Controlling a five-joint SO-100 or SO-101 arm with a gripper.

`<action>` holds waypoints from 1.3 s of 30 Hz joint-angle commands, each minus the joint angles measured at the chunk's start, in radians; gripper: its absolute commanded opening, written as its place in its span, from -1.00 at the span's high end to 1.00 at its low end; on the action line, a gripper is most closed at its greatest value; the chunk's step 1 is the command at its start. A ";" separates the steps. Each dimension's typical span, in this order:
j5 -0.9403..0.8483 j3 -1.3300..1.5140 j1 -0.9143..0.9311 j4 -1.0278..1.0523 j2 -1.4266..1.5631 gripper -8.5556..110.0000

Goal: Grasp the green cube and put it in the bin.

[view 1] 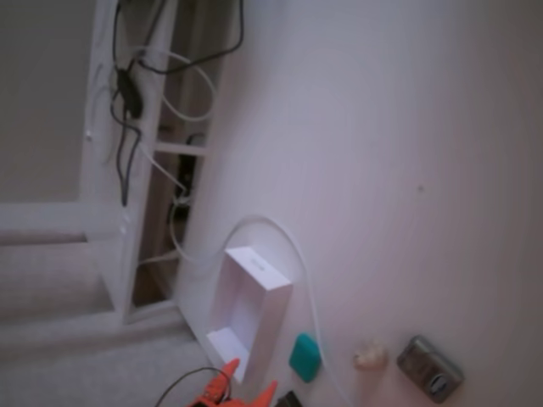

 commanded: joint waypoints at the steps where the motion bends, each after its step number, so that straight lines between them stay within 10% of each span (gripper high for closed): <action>1: 0.008 -0.018 0.006 0.034 0.040 0.30; 39: 0.021 0.149 0.115 -0.186 -0.147 0.30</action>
